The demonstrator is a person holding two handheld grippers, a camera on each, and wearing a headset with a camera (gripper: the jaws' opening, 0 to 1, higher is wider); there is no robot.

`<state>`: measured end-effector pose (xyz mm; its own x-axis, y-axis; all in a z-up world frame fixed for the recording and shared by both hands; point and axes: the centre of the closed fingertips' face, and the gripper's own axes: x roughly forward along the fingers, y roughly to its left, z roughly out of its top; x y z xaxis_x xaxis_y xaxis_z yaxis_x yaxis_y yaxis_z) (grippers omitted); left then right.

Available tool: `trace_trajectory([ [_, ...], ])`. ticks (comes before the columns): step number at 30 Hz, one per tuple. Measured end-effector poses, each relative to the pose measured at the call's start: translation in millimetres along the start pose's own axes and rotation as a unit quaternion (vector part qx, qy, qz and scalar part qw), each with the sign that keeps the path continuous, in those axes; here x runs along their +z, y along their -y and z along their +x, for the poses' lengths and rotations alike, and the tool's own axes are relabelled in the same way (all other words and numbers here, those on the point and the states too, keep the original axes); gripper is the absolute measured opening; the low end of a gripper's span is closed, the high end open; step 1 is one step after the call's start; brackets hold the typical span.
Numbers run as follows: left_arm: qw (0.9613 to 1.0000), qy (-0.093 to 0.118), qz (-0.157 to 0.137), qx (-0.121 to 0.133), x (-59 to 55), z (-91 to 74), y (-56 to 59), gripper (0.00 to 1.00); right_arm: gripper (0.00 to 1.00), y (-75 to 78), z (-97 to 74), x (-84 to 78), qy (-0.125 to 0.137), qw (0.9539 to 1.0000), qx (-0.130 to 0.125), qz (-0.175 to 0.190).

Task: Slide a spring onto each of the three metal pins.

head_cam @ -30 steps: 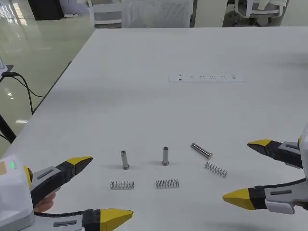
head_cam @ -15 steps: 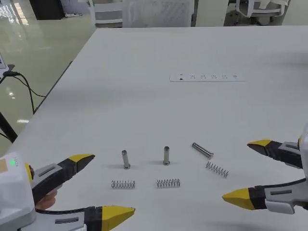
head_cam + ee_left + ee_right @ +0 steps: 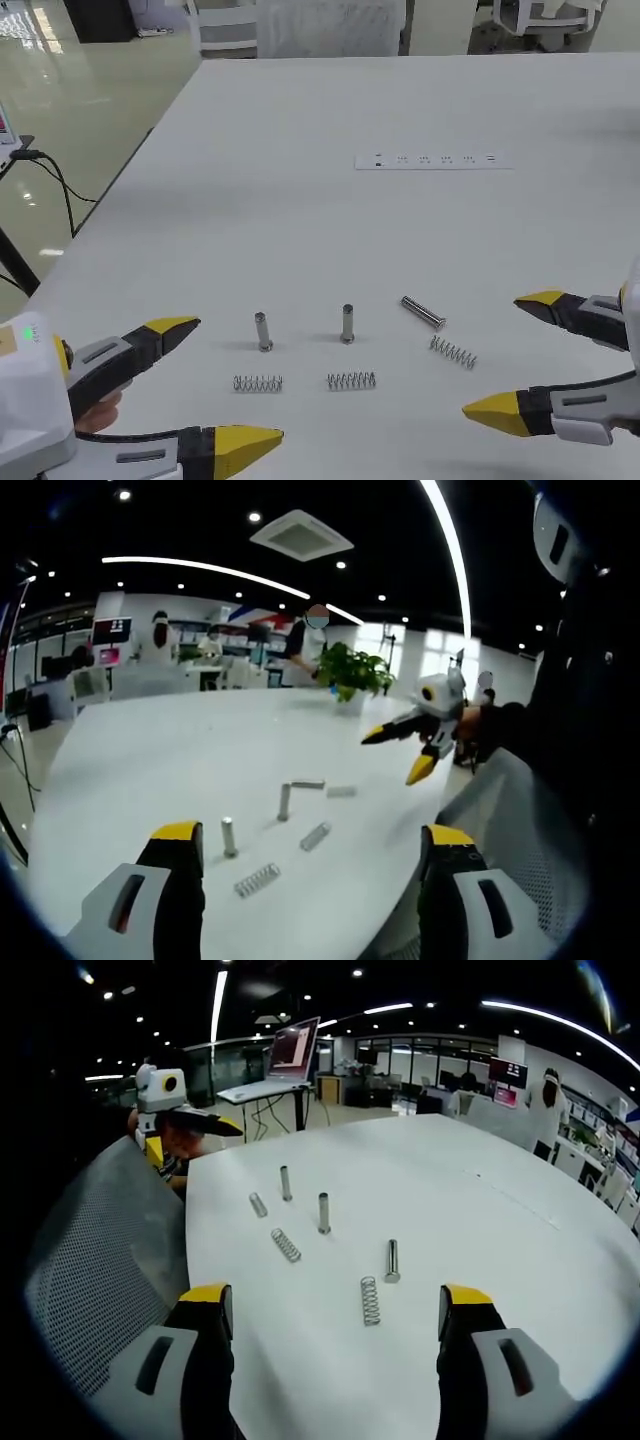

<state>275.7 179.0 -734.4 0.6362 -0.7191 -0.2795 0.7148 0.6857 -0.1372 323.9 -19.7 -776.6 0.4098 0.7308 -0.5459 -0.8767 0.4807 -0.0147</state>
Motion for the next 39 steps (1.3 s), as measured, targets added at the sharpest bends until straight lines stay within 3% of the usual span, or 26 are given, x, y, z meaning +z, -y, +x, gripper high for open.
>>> trace_trajectory([
  [18, 1.0000, -0.001, 0.009, 0.000, 8.8, 1.7, 3.1, 0.85, 0.83, 3.1, 1.0, -1.9, 0.000, 1.0000, 0.003, 0.002],
  [24, 0.9999, 0.007, 0.008, 0.001, 14.6, 1.7, 4.7, 0.84, 0.83, 6.2, 1.5, -0.5, 0.001, 1.0000, 0.003, -0.001],
  [39, 0.9994, 0.027, 0.017, 0.012, 27.7, -5.6, 8.7, 0.83, 0.80, 24.1, 11.9, 21.2, 0.003, 0.9999, -0.001, -0.016],
])
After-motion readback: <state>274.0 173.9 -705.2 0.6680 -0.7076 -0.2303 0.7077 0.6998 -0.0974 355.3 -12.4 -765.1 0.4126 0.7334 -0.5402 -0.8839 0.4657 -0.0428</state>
